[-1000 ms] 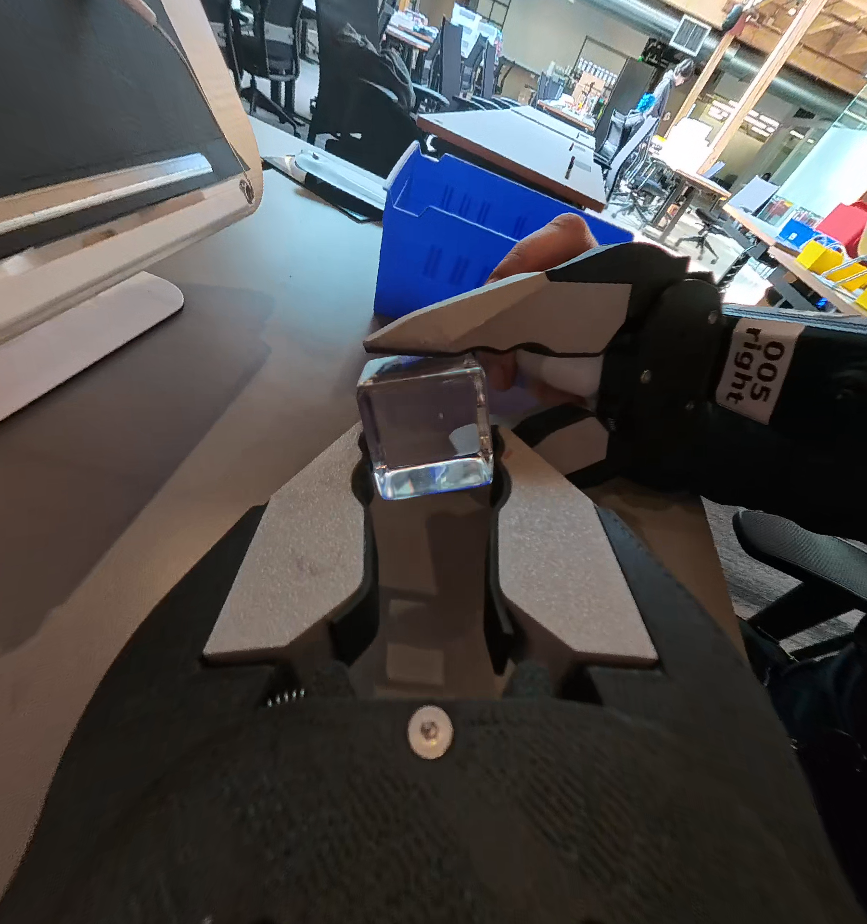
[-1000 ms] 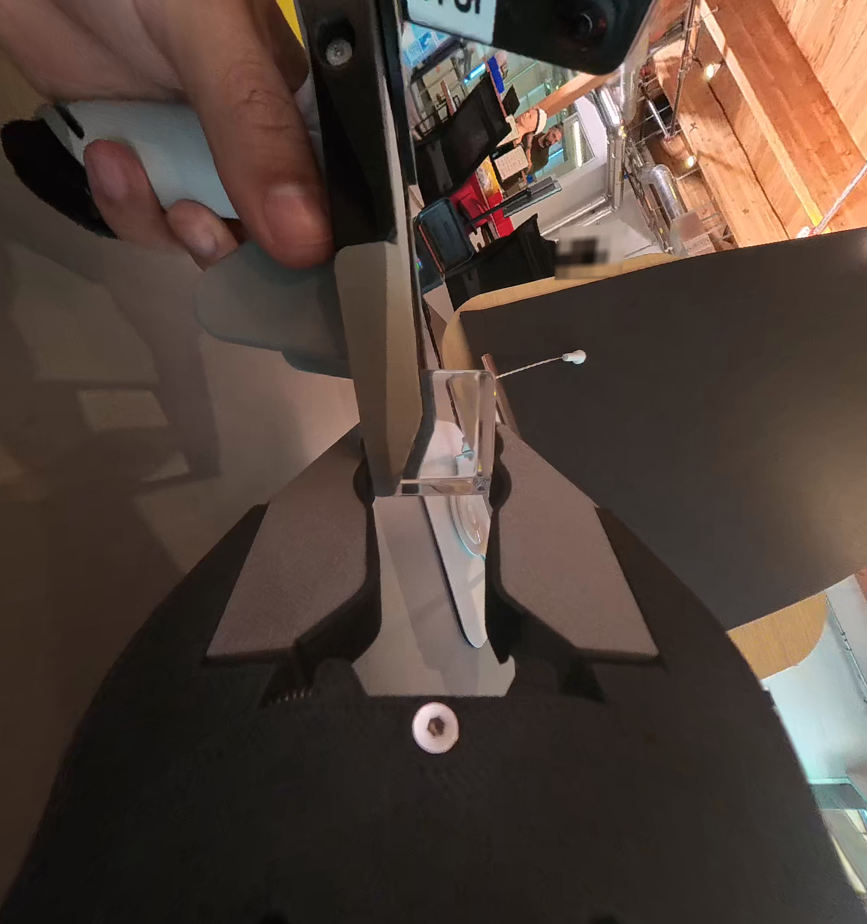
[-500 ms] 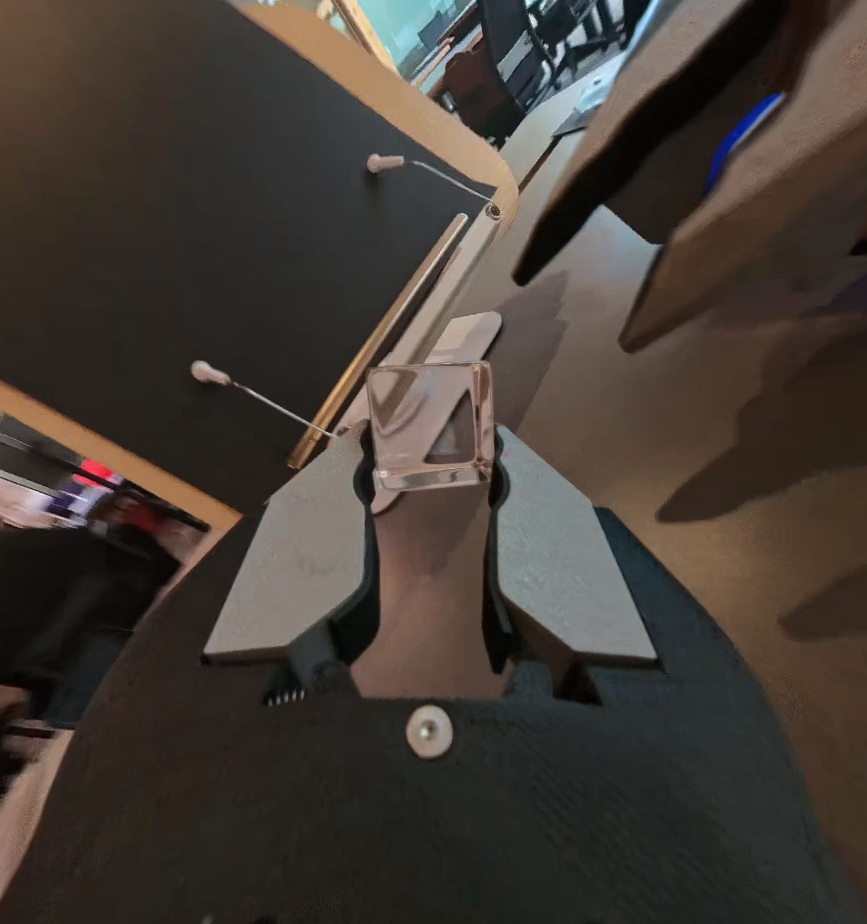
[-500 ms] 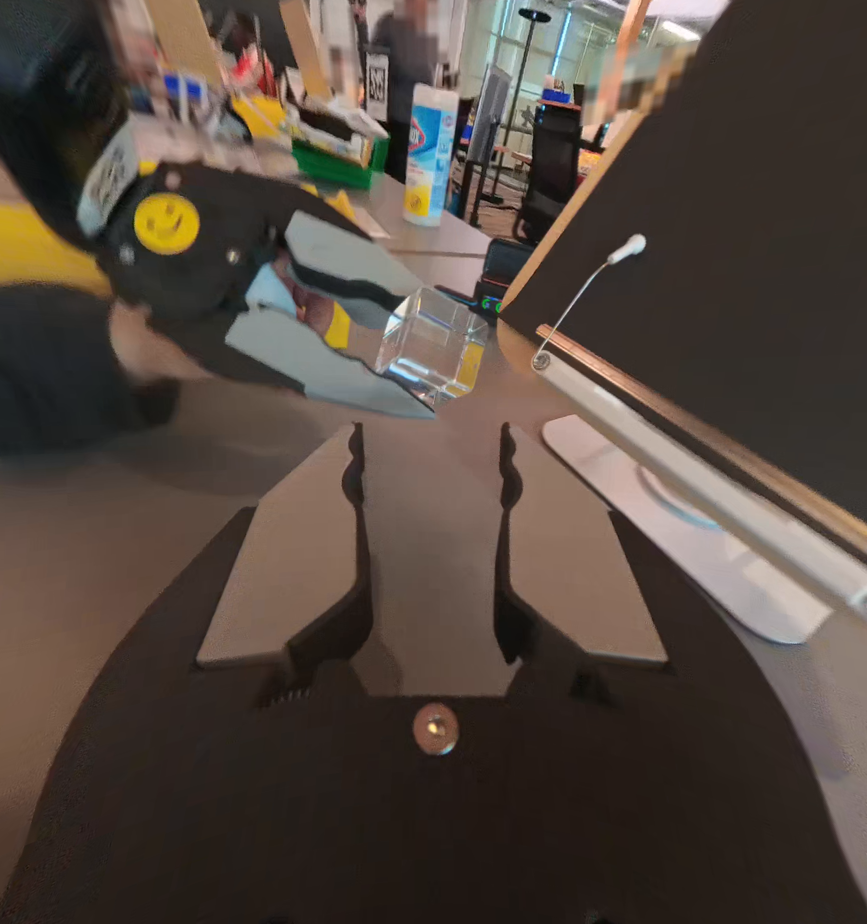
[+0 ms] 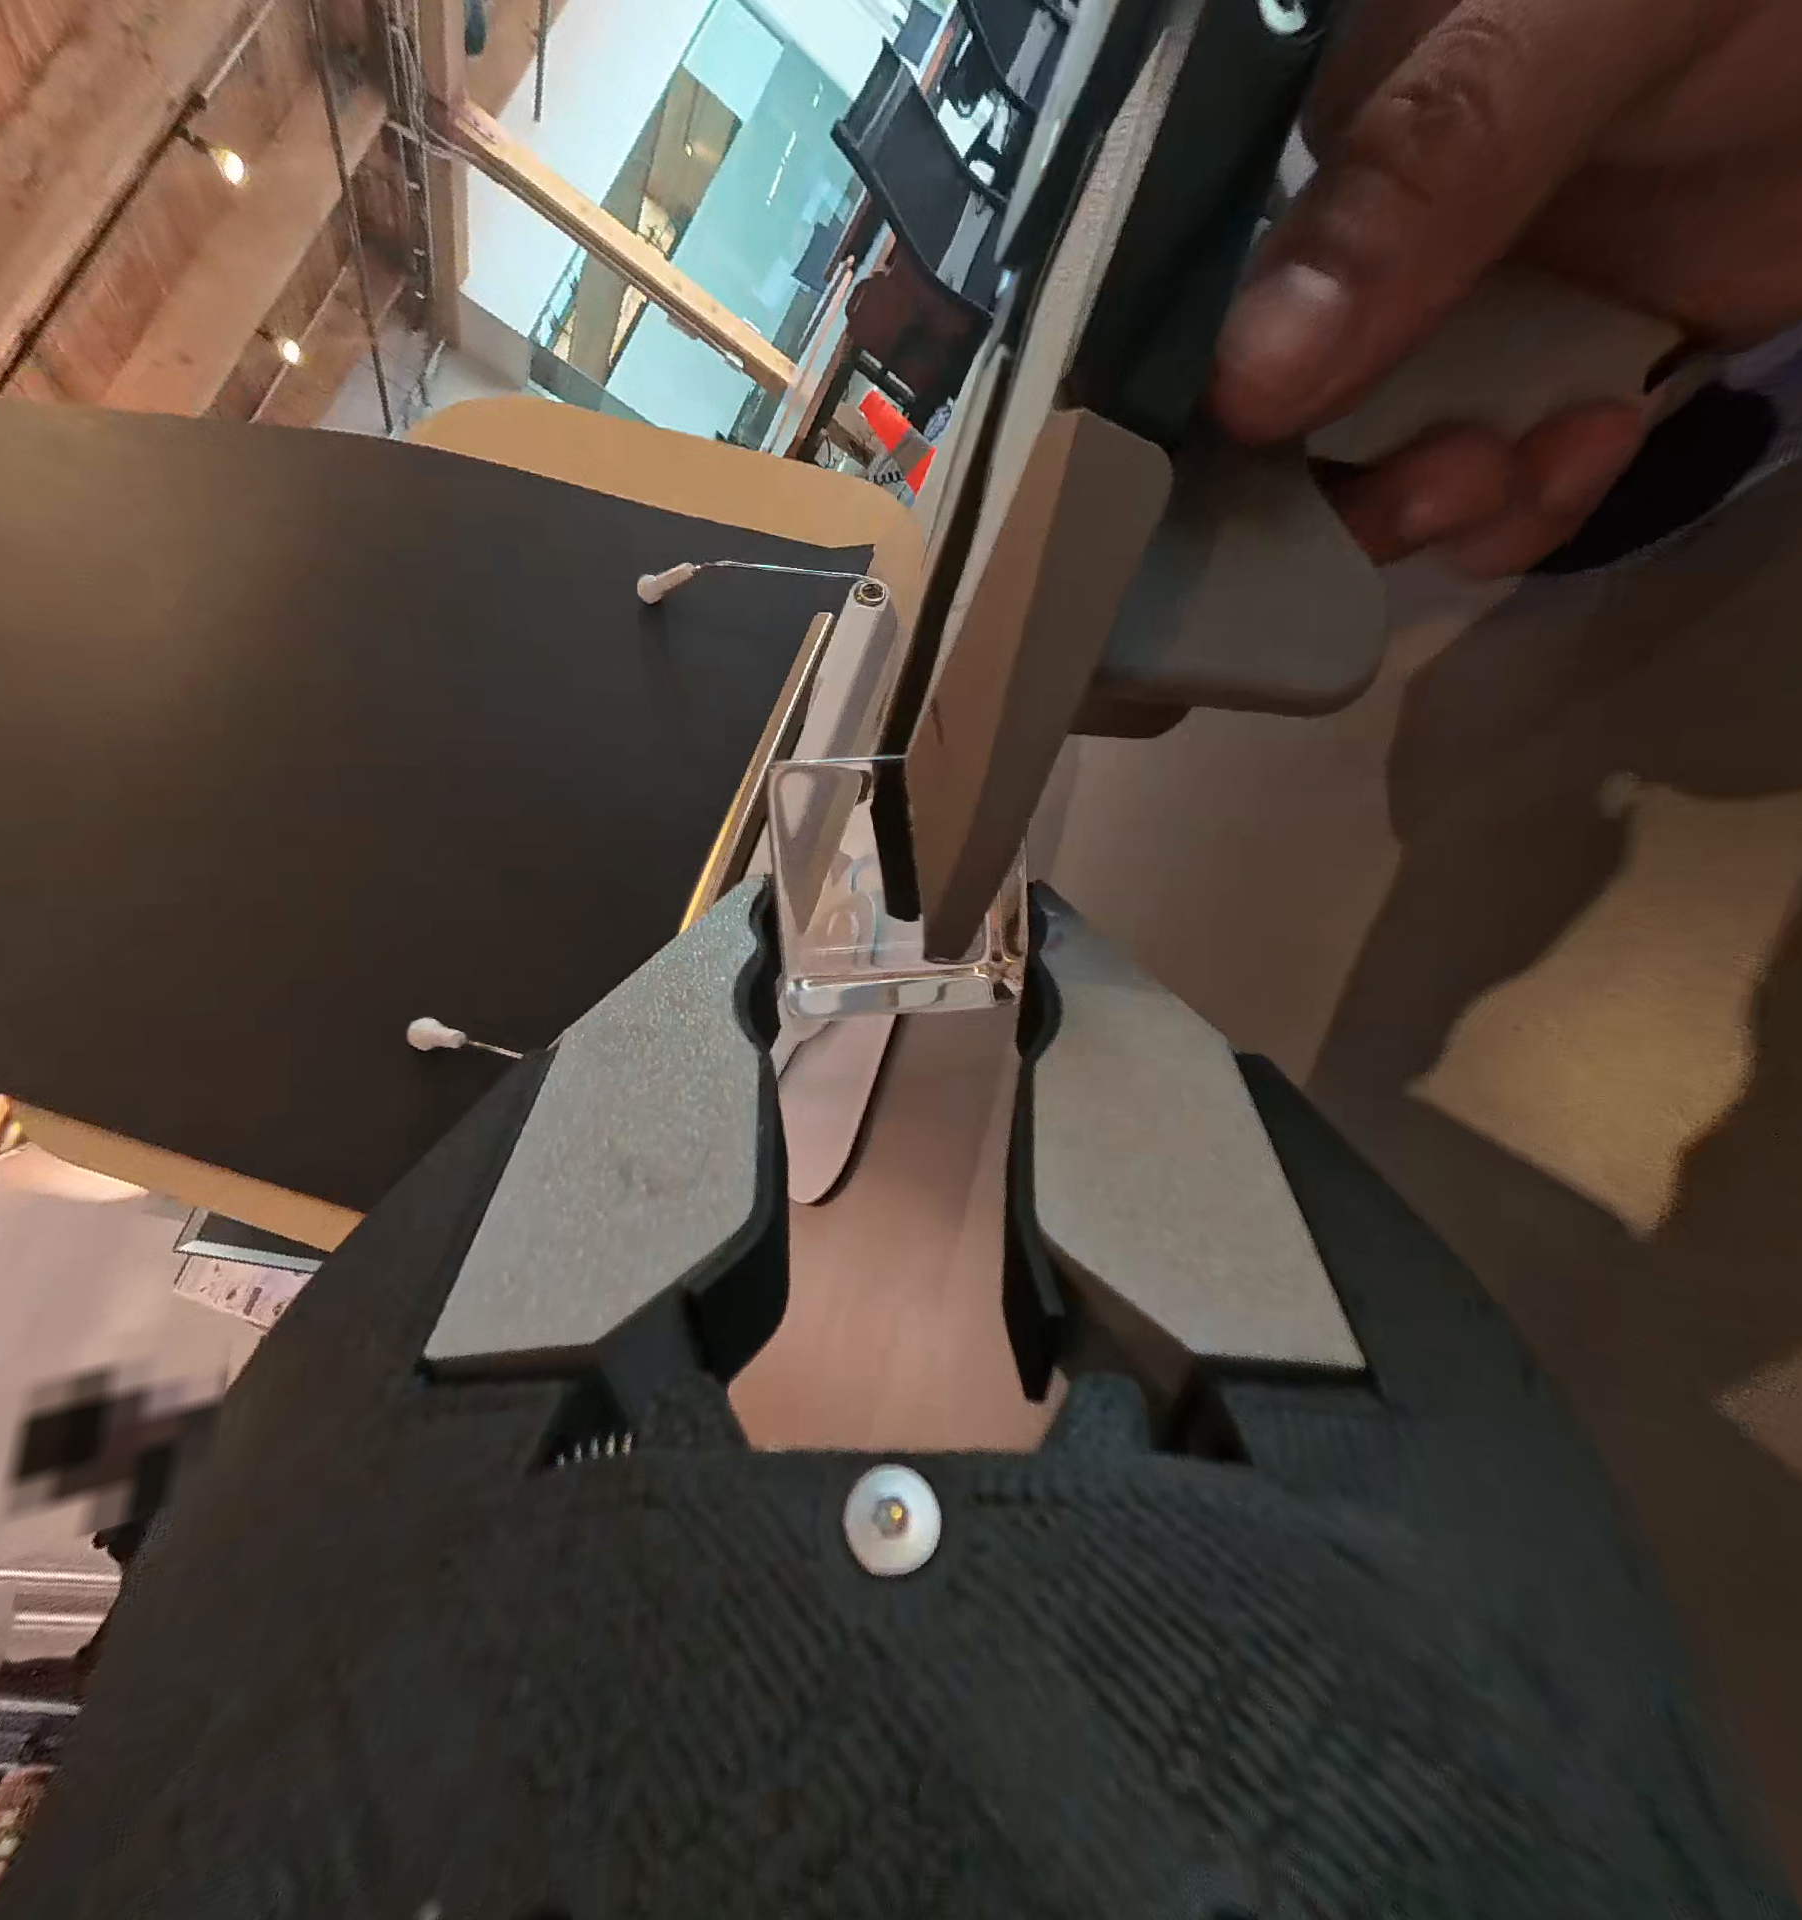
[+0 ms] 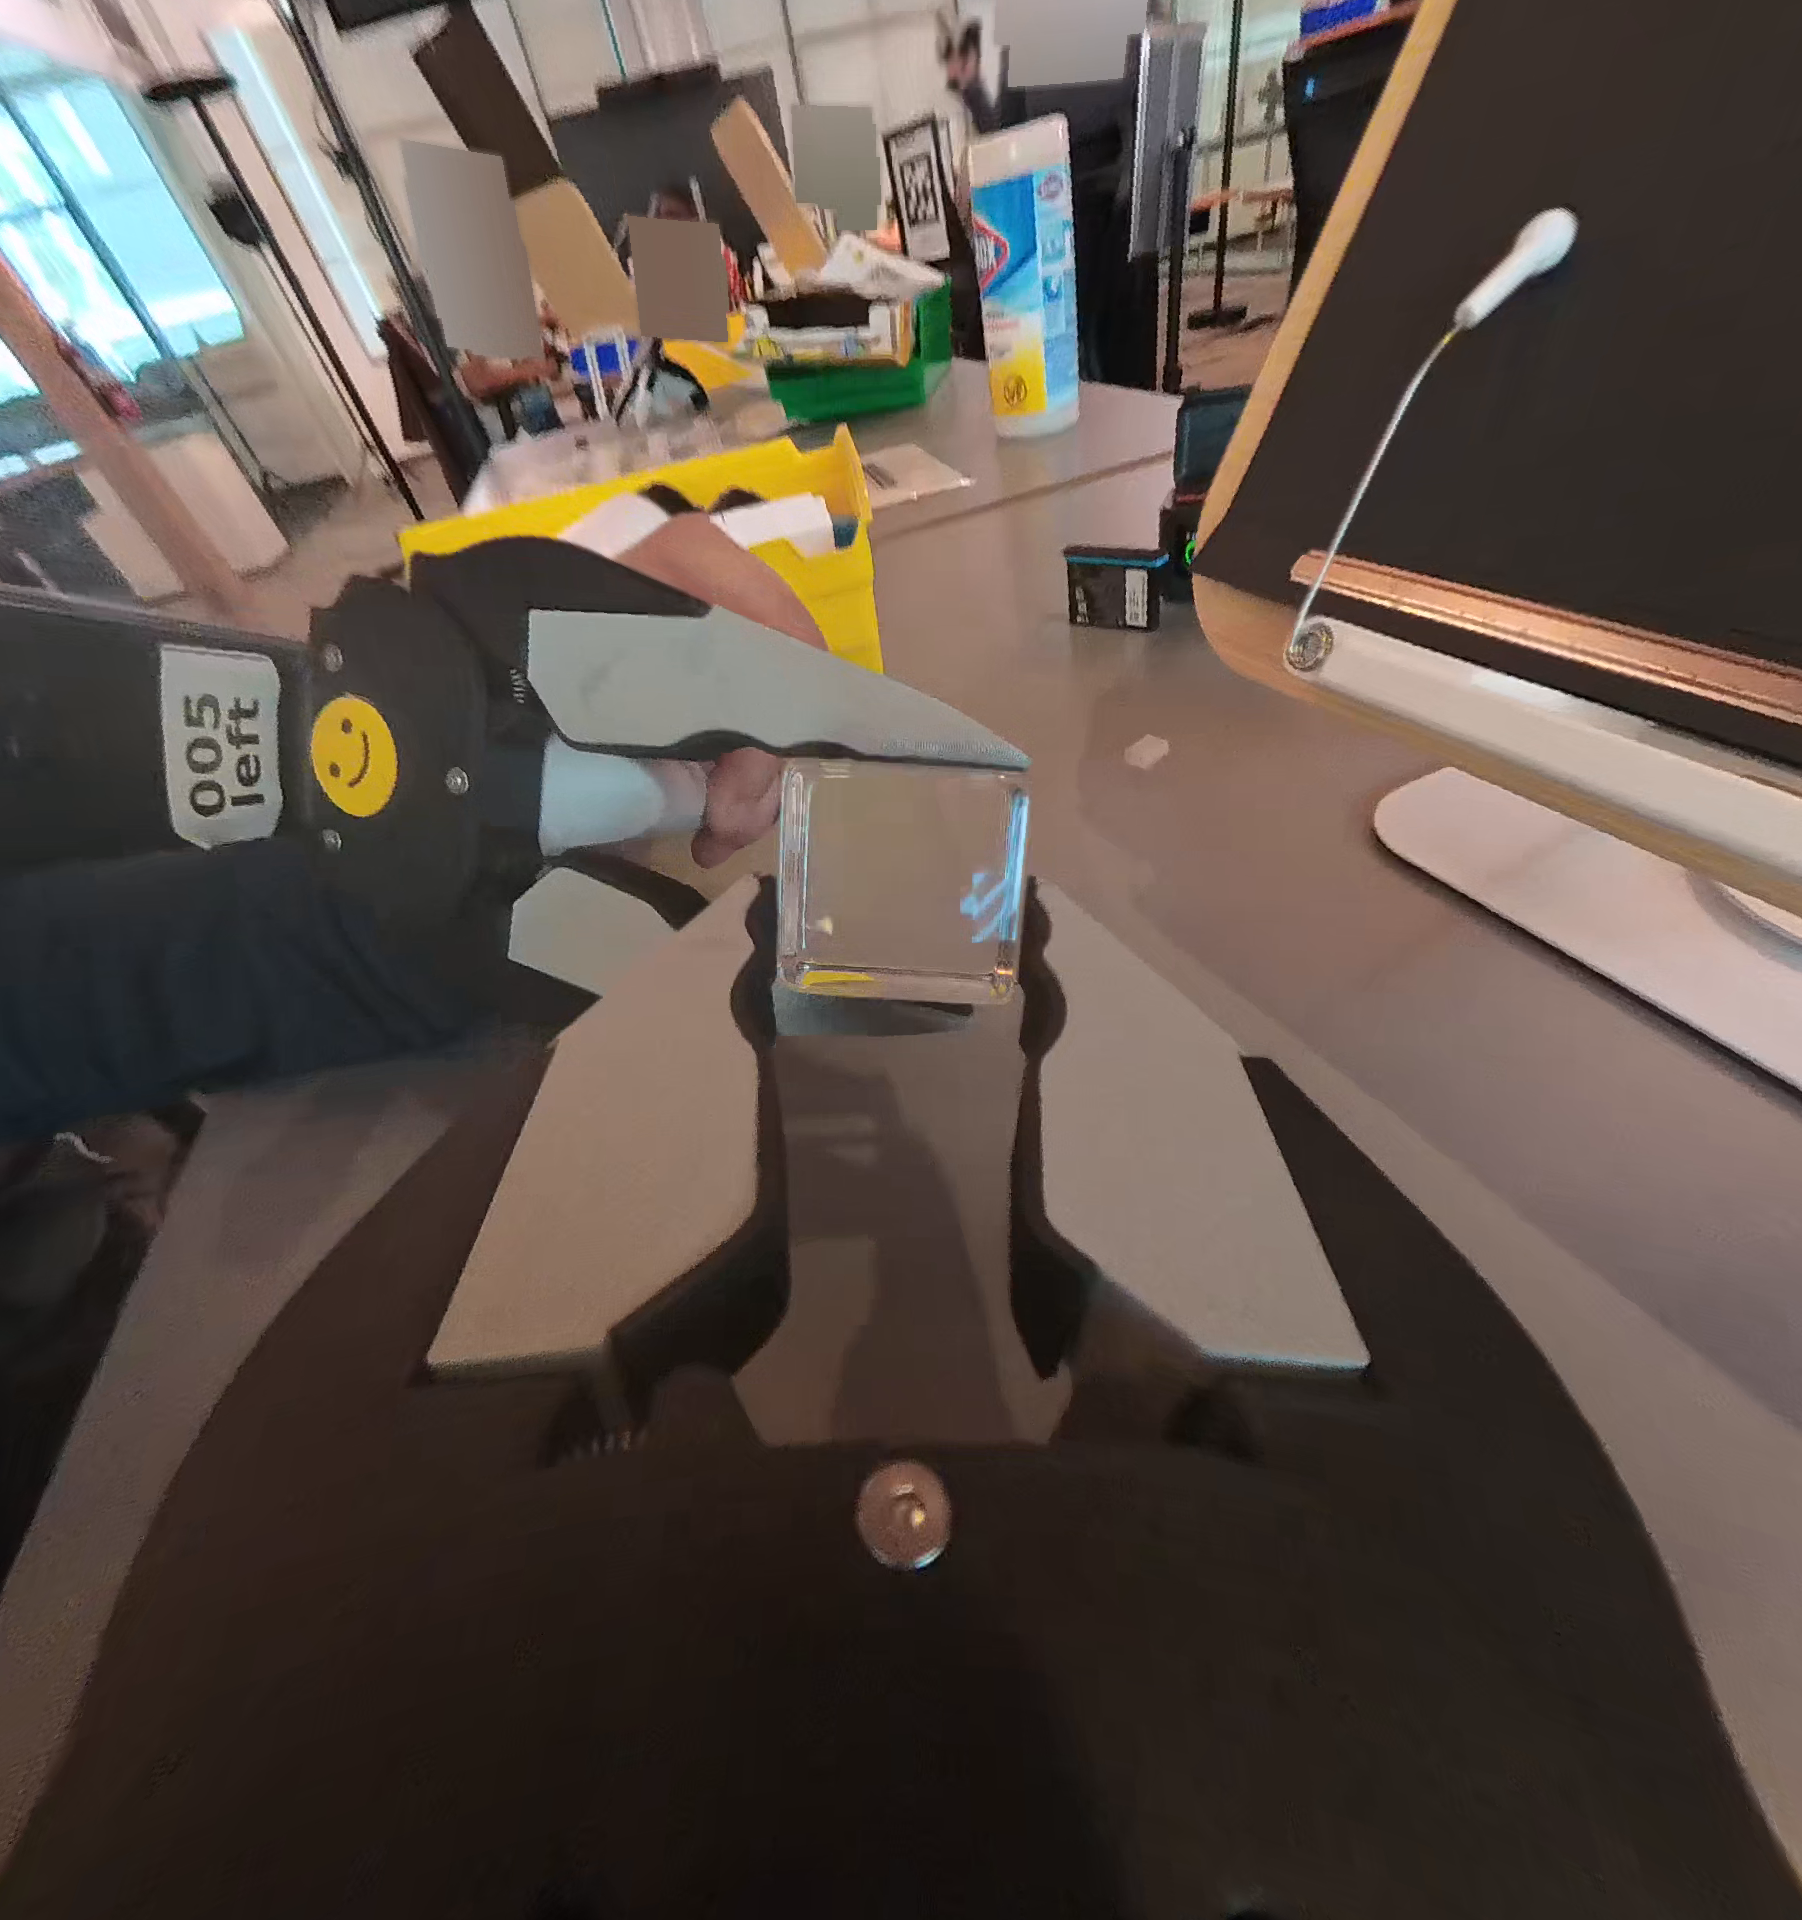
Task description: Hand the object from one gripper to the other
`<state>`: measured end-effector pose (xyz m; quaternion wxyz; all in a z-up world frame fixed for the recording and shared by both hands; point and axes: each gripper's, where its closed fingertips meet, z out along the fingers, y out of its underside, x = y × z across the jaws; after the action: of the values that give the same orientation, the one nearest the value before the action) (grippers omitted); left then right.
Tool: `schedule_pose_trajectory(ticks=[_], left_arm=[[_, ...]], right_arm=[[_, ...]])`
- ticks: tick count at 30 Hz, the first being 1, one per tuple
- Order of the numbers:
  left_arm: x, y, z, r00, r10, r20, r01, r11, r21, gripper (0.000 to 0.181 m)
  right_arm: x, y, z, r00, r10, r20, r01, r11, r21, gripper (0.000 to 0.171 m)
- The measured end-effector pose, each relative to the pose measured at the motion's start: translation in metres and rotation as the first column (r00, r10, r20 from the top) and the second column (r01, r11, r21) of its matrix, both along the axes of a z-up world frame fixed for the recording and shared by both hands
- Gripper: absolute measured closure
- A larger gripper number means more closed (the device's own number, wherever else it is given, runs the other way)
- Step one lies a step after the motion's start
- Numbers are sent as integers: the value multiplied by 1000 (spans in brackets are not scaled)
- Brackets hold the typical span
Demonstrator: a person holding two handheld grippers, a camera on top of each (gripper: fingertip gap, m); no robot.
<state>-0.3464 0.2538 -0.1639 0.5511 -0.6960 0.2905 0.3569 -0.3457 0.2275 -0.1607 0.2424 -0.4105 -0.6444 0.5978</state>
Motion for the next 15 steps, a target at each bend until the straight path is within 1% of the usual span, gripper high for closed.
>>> schedule_pose_trajectory(ticks=[2,4,6,7,8,9,11,13,15], left_arm=[[0,1,-1,999,-1,53,1,1000,12,138],[1,2,-5,977,-16,214,19,1000,-14,134],[0,-1,-1,931,-46,361,51,999,-5,134],[-2,-3,3,899,-59,435,60,998,11,139],[-4,-5,6,852,-80,517,76,997,28,138],[-4,-7,8,790,-98,605,96,995,36,134],[-4,-9,15,643,-144,752,140,988,70,132],[-2,-10,19,473,-183,862,177,978,111,132],[4,-11,14,316,-174,933,242,965,98,131]], right_arm=[[0,2,0,1000,-9,0,9,999,39,129],[-2,11,3,996,-72,-55,78,988,130,129],[-4,25,4,980,-153,-125,182,944,274,129],[-4,33,5,967,-189,-172,240,902,358,128],[-4,39,7,953,-211,-217,287,855,431,128],[-3,42,7,945,-218,-246,314,817,484,128],[-2,43,7,936,-219,-276,340,764,549,128],[-1,41,9,929,-204,-310,355,730,583,128],[-1,36,5,938,-182,-296,331,721,608,128]])
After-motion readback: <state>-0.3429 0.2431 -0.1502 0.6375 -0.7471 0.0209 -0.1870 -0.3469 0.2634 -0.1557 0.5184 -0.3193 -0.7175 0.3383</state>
